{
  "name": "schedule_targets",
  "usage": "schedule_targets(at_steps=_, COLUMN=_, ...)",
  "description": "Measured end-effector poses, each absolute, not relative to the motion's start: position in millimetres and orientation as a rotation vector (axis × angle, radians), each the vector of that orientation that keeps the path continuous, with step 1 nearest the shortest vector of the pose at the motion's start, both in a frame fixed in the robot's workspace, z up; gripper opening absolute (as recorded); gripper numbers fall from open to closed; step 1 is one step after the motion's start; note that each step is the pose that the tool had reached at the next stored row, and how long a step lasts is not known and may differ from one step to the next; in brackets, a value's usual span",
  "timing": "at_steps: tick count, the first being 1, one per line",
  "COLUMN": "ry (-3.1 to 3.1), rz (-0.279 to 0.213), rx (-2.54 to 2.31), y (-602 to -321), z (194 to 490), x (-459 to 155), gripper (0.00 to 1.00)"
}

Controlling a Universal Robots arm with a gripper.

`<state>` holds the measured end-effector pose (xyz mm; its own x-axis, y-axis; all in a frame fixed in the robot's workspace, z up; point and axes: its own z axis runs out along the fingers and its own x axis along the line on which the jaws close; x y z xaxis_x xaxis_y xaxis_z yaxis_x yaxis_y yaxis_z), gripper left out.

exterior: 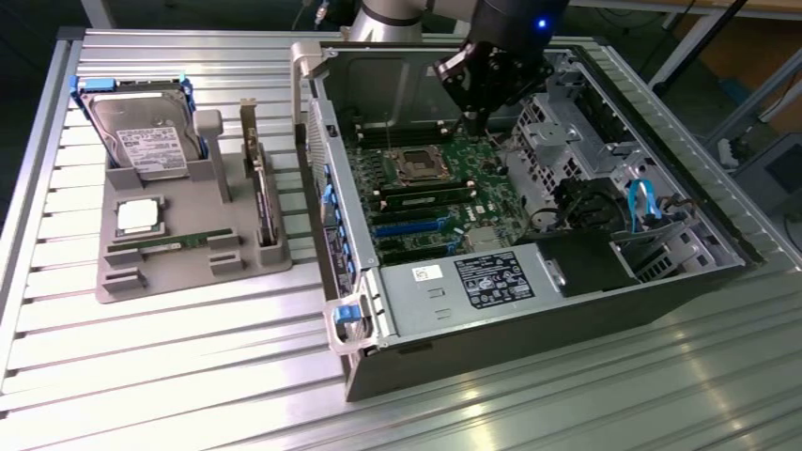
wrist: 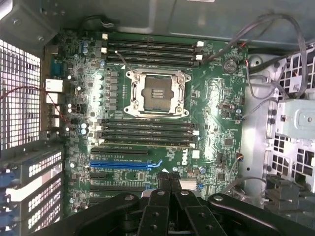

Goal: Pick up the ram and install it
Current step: 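Press down the ram until it locks into place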

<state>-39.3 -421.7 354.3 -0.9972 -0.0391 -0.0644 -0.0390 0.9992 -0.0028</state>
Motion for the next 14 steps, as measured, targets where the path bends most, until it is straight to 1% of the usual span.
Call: schedule_targets(at_steps=14, ry=3.093, rz=-0.003, rx=-0.033, y=-421.7, z=354.1, x=-36.9, gripper=0.1)
